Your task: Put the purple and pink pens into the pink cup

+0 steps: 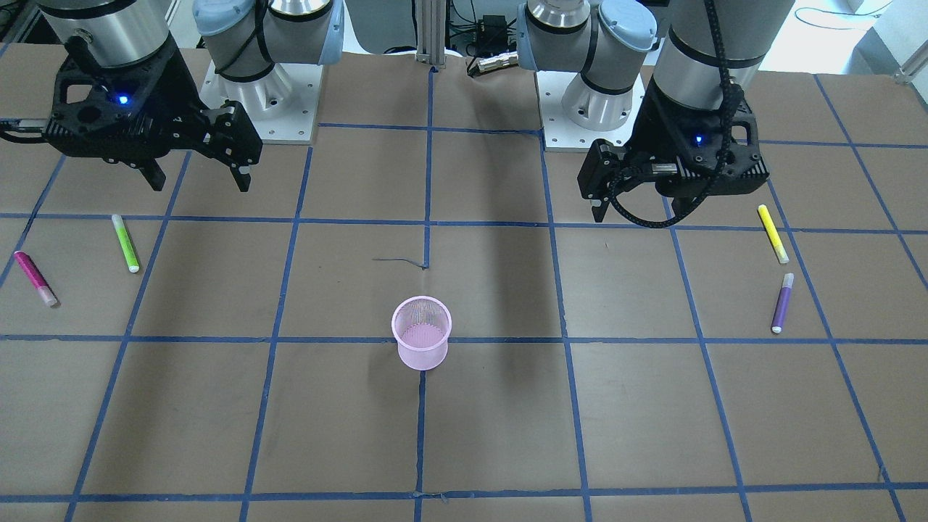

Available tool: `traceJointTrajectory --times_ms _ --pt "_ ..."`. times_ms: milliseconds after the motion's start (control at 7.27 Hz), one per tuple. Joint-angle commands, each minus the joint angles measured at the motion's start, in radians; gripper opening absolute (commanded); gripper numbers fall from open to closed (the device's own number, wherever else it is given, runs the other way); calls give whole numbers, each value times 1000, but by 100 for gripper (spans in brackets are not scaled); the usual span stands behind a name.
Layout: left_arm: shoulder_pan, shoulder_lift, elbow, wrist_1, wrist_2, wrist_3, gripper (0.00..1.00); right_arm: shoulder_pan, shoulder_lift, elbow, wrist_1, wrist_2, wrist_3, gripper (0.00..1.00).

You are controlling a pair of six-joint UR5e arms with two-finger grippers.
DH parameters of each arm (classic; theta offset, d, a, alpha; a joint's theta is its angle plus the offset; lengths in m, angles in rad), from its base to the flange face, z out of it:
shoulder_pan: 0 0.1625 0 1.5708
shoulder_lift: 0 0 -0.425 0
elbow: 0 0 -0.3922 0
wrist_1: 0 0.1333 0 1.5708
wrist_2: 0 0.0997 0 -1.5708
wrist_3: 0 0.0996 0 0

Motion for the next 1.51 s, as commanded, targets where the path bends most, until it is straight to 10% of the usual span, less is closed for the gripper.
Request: traceJointTrajectory --times_ms 0,550,1376 --pt "-1 3 -18 -6 7 10 100 0 2 0 1 -3 -3 100" --pt "20 22 -73 14 9 70 100 -64 6 0 8 -20 -372 100" --pt "90 25 -82 11 4 131 100 -759 17 5 50 54 -1389 100"
